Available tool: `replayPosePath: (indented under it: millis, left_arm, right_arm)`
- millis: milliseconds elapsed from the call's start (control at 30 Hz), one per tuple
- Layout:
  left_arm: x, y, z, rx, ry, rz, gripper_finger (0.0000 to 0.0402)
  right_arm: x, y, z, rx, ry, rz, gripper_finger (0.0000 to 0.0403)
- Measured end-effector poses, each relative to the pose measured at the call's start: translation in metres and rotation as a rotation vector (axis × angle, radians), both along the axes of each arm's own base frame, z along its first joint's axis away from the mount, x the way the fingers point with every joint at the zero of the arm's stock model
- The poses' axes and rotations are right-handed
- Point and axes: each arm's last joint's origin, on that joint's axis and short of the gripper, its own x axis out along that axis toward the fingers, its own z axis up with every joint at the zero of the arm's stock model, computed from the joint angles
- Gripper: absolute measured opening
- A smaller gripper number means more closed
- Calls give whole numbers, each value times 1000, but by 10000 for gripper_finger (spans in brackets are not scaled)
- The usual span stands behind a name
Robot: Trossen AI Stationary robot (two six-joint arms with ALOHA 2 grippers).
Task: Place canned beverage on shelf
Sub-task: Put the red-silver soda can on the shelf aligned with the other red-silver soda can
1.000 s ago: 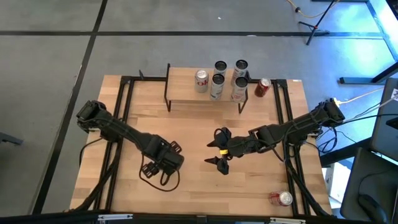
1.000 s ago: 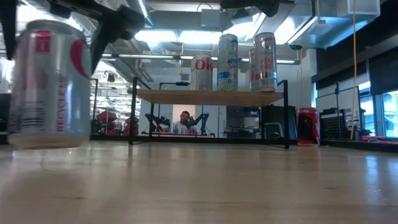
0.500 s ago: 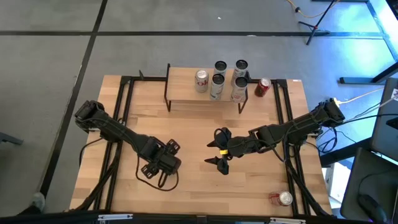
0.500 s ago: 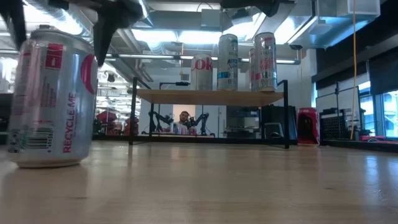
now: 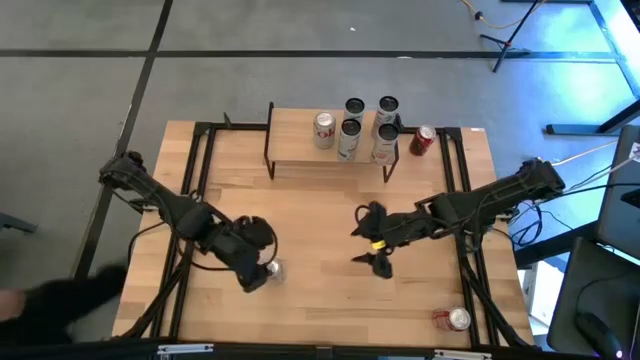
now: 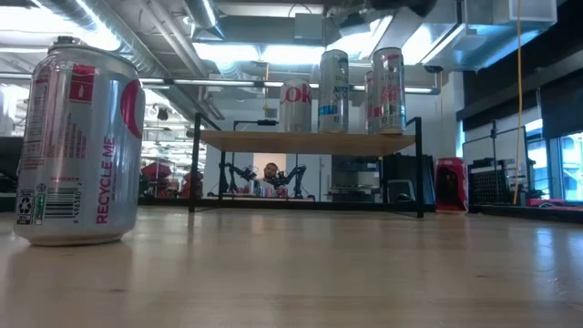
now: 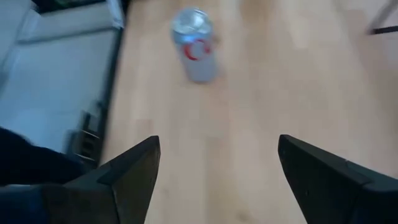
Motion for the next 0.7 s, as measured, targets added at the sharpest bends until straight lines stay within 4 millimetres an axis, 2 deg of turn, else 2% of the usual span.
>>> replayPosePath:
  millis: [133,233,333,533,700]
  left_arm:
    - [2,-15,2,-77,-123,215,341]
    - [7,-24,-8,-34,-164,352,341]
    - [10,-33,-29,-23,-94,475,341]
    - [25,-54,-75,-8,89,535,341]
    - [26,-54,-83,-9,136,586,341]
  right_arm:
    - [-21,-11,9,-128,22,-26,312]
    - [-34,-17,14,-195,52,-8,312]
    - [-45,-21,16,-242,84,28,312]
    - [-54,-25,15,-316,138,91,312]
    - [-58,-25,13,-319,181,109,312]
